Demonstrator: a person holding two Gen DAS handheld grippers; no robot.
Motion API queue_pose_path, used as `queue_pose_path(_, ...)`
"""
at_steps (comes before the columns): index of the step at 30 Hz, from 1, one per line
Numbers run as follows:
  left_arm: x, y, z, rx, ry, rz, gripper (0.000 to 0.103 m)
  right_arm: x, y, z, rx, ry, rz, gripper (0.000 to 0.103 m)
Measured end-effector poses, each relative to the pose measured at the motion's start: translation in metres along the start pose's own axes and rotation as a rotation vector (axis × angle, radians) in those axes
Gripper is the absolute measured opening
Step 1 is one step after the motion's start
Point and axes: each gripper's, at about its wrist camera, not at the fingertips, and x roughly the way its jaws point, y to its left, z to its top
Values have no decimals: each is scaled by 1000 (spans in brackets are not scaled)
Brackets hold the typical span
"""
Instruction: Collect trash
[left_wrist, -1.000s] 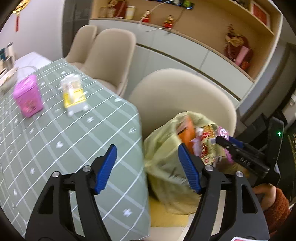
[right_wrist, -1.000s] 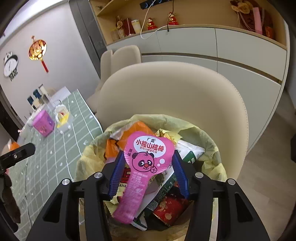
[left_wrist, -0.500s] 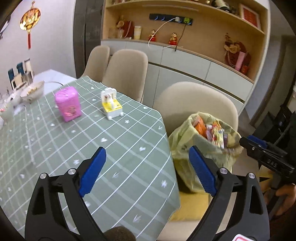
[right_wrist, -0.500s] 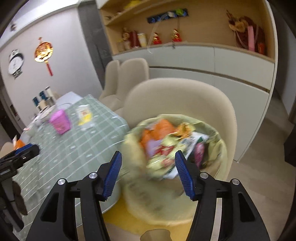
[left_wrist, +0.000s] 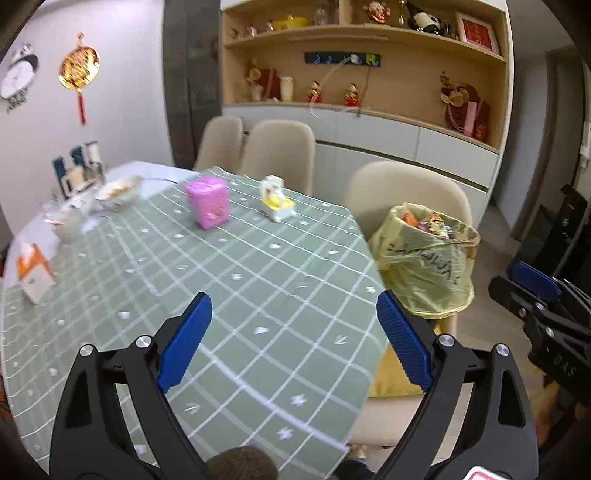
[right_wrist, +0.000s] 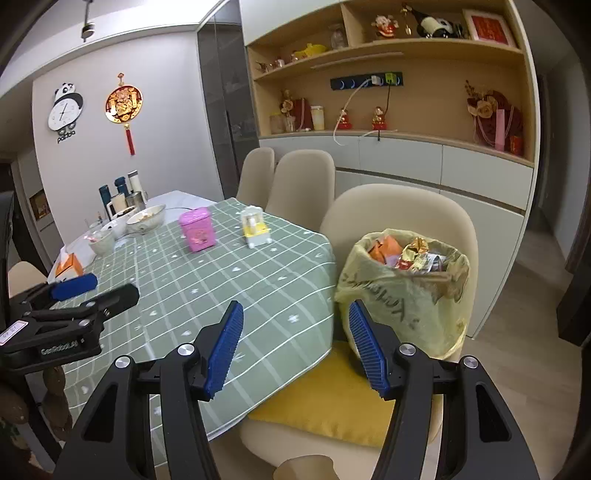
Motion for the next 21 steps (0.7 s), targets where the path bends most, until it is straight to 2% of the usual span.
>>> queue_pose_path(8, -34, 15, -17, -25, -31, 7, 86, -28, 32, -18, -17, -21, -40, 56)
queue_pose_path(21, -51, 22, -23, -11, -59, -7, 86, -43, 43, -20, -24, -38, -63, 56)
